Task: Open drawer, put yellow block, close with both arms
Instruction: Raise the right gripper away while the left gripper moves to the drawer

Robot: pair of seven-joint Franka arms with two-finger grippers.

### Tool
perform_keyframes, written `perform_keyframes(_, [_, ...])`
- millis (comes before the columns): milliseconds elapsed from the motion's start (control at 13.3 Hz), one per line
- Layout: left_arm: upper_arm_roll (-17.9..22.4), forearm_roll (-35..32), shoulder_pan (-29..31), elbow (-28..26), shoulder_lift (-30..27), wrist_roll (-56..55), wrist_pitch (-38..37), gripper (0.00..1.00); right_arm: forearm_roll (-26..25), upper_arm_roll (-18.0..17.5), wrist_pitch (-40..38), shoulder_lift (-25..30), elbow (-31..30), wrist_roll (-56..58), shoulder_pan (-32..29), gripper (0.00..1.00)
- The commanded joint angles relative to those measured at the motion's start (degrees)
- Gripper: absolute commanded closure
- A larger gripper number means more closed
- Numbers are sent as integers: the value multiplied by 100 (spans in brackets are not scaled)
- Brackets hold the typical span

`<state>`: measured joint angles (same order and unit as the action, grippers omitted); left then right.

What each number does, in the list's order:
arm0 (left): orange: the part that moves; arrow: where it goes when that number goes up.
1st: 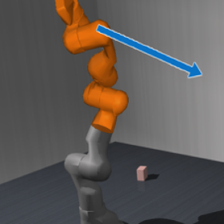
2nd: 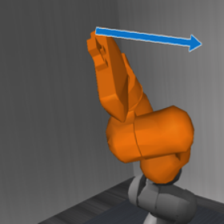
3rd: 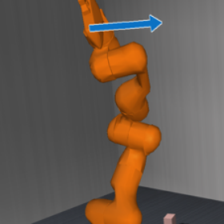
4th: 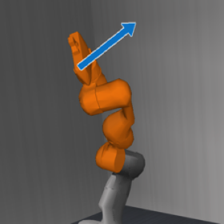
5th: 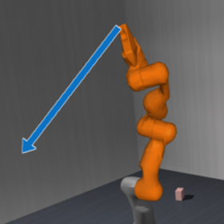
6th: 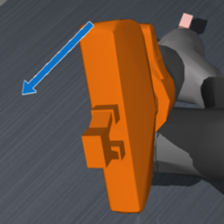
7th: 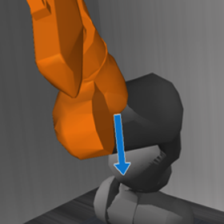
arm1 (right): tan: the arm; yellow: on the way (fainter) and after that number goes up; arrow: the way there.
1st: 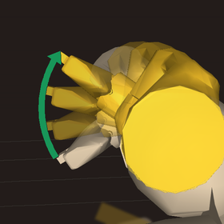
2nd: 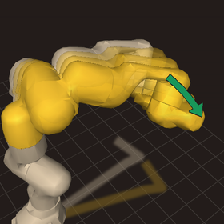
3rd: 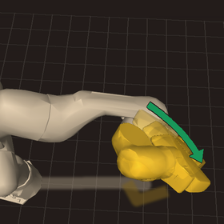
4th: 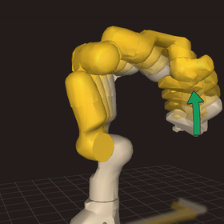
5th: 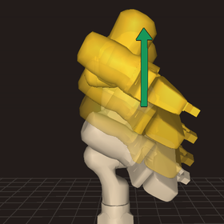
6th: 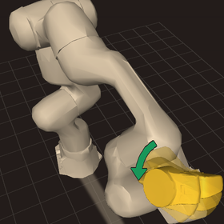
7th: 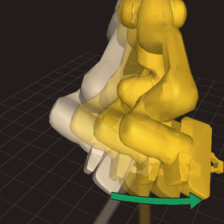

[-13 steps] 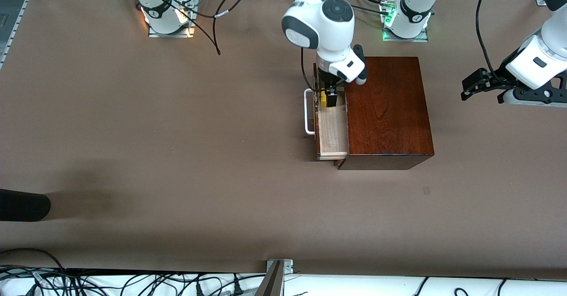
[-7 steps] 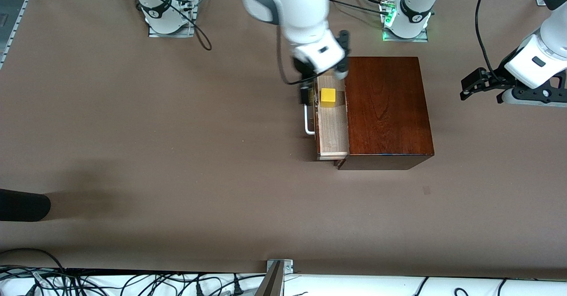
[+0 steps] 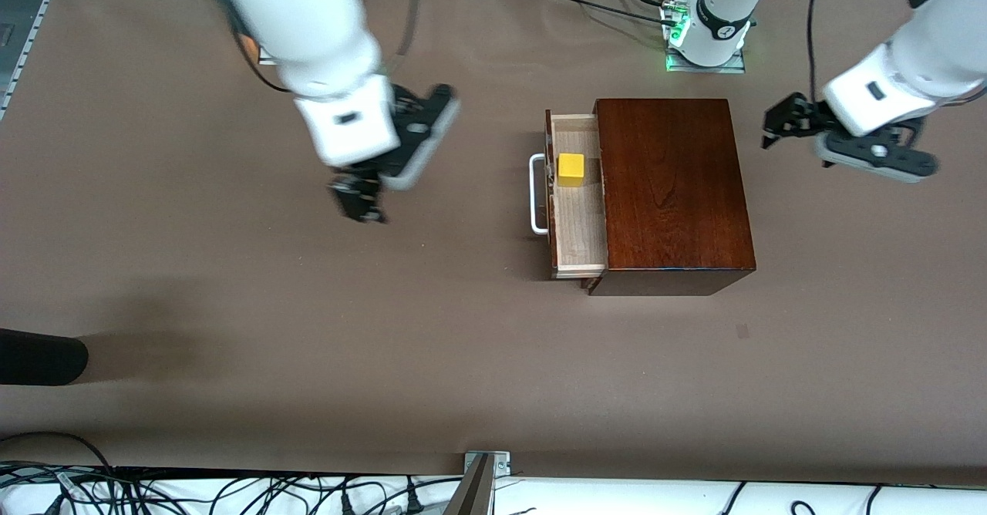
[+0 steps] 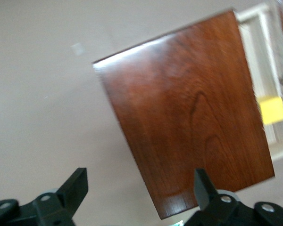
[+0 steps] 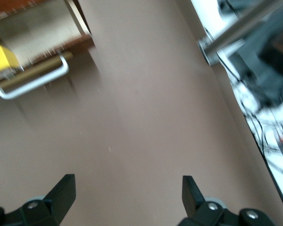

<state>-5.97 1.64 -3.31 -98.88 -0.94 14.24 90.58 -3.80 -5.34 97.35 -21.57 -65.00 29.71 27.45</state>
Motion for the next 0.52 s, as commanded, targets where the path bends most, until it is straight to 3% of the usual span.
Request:
perform_keyframes(0, [-455, 248, -21, 158, 427, 1131, -250, 0, 308, 15, 100, 1118, -1427, -297, -537, 0])
perform_keyframes(225, [-1368, 890, -65, 333, 813, 1152, -655, 0, 678, 24, -24, 1689, -1970, -738, -1117, 0])
perform_keyframes(375, [-1906, 847, -196, 920, 1435, 1143, -691, 0, 687, 120, -6, 1980, -2375, -922, -1320, 0])
perform_keyframes(450, [-1969, 864, -310, 1158, 1717, 1152, -682, 0, 687, 269, 3, 2112, -2595, -923, -1373, 0])
